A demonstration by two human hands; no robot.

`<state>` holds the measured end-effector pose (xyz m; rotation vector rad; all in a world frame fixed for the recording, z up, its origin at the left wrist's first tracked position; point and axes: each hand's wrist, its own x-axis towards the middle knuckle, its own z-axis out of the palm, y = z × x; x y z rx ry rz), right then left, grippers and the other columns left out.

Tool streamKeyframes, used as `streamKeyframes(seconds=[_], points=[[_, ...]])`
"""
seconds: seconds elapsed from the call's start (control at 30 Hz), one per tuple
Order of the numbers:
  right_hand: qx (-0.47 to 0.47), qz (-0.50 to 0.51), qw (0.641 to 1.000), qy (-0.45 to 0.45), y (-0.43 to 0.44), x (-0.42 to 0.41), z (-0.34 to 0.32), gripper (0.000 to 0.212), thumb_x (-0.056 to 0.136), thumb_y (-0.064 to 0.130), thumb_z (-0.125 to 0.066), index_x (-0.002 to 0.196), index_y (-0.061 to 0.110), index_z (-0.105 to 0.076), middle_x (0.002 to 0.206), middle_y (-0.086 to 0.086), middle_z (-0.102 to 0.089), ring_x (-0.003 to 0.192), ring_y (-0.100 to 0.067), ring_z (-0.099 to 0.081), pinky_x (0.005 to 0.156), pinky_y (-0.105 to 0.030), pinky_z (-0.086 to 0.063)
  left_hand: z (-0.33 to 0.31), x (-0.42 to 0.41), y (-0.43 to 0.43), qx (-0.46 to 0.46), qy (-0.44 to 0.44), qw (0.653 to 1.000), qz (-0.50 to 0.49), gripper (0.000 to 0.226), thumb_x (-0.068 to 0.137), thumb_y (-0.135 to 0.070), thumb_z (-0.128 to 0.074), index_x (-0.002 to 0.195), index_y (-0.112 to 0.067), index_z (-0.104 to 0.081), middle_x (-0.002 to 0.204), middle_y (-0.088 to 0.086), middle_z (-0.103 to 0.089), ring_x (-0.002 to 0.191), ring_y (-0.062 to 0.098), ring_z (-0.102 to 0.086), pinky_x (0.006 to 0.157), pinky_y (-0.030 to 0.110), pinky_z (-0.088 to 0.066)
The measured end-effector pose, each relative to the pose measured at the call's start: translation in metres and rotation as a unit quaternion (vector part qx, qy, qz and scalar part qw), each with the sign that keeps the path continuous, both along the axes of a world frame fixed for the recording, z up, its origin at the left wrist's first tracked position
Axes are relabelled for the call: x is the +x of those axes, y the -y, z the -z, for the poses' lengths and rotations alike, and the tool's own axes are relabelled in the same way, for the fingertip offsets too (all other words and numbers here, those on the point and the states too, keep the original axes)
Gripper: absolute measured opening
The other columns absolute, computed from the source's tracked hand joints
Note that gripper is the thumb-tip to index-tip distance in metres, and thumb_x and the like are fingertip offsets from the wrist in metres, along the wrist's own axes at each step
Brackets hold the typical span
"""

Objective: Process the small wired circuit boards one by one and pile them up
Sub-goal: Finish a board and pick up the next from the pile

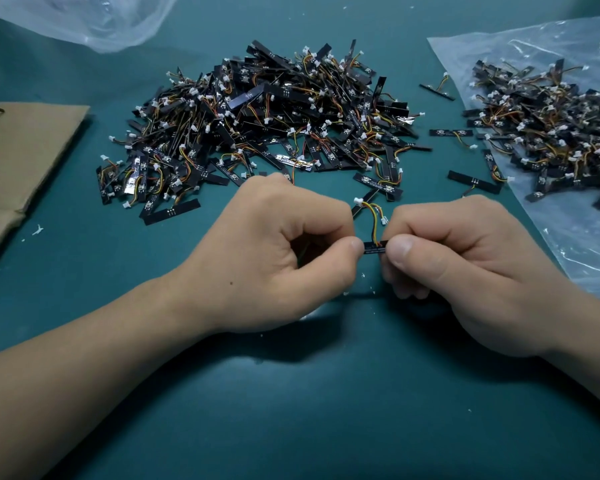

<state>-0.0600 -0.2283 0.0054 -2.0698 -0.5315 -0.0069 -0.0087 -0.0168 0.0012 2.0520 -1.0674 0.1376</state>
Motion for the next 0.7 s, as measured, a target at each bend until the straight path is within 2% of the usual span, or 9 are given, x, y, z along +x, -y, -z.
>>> streamKeyframes(seconds=[0.1, 0.27, 0.37, 0.47, 0.6, 0.7], points=[[-0.003, 0.001, 1.000, 0.004, 0.0008, 0.0003, 0.0003, 0.029, 0.095, 0.027, -0.046, 0.070, 0.020, -0.058, 0.059, 0.006, -0.058, 0.053, -0.016, -0.057, 0.053, -0.022, -0.043, -0.0011, -0.0001, 0.0004, -0.003, -0.005, 1.000, 0.002, 0.026, 0.089, -0.018, -0.058, 0.065, -0.011, -0.062, 0.052, 0.001, -0.048, 0.051, 0.020, -0.044, 0.063, 0.035, -0.041], [0.007, 0.001, 1.000, 0.004, 0.0001, -0.0001, 0.0007, 0.027, 0.095, 0.029, -0.047, 0.071, 0.022, -0.057, 0.059, 0.003, -0.057, 0.051, -0.016, -0.057, 0.052, -0.024, -0.043, 0.0005, 0.0004, 0.0023, 0.014, 0.007, 1.000, -0.008, 0.033, 0.089, -0.009, -0.060, 0.058, -0.002, -0.057, 0.051, 0.010, -0.039, 0.052, 0.025, -0.034, 0.066, 0.040, -0.040], [0.020, -0.002, 1.000, -0.006, -0.0001, 0.0001, 0.0010, 0.026, 0.094, 0.029, -0.047, 0.070, 0.024, -0.057, 0.059, 0.005, -0.057, 0.050, -0.015, -0.055, 0.051, -0.025, -0.043, -0.0003, 0.0004, 0.0004, 0.008, 0.007, 1.000, 0.008, 0.033, 0.091, -0.011, -0.057, 0.059, -0.004, -0.058, 0.051, 0.007, -0.041, 0.052, 0.025, -0.037, 0.070, 0.040, -0.040], [0.016, -0.007, 1.000, -0.005, 0.0000, 0.0000, 0.0013, 0.026, 0.095, 0.029, -0.048, 0.071, 0.025, -0.059, 0.059, 0.006, -0.058, 0.051, -0.016, -0.056, 0.051, -0.024, -0.043, 0.0001, 0.0019, -0.0007, 0.001, -0.001, 1.000, 0.016, 0.034, 0.091, -0.011, -0.055, 0.059, -0.001, -0.059, 0.052, 0.012, -0.044, 0.053, 0.029, -0.040, 0.067, 0.044, -0.039], [0.010, -0.020, 1.000, -0.003, 0.0005, -0.0003, 0.0007, 0.027, 0.095, 0.029, -0.048, 0.071, 0.023, -0.060, 0.060, 0.006, -0.058, 0.053, -0.015, -0.056, 0.053, -0.022, -0.042, 0.0009, 0.0005, 0.0000, -0.012, 0.009, 1.000, 0.017, 0.033, 0.088, -0.014, -0.054, 0.057, -0.003, -0.057, 0.052, 0.009, -0.043, 0.052, 0.028, -0.039, 0.068, 0.043, -0.039], [-0.005, -0.036, 0.999, -0.005, 0.0018, 0.0017, 0.0026, 0.038, 0.098, 0.030, -0.046, 0.063, 0.016, -0.050, 0.055, 0.006, -0.045, 0.050, -0.008, -0.044, 0.053, -0.020, -0.035, 0.0017, -0.0011, -0.0001, -0.021, 0.011, 1.000, 0.016, 0.033, 0.087, -0.016, -0.054, 0.056, -0.005, -0.055, 0.051, 0.006, -0.041, 0.052, 0.026, -0.036, 0.070, 0.041, -0.040]])
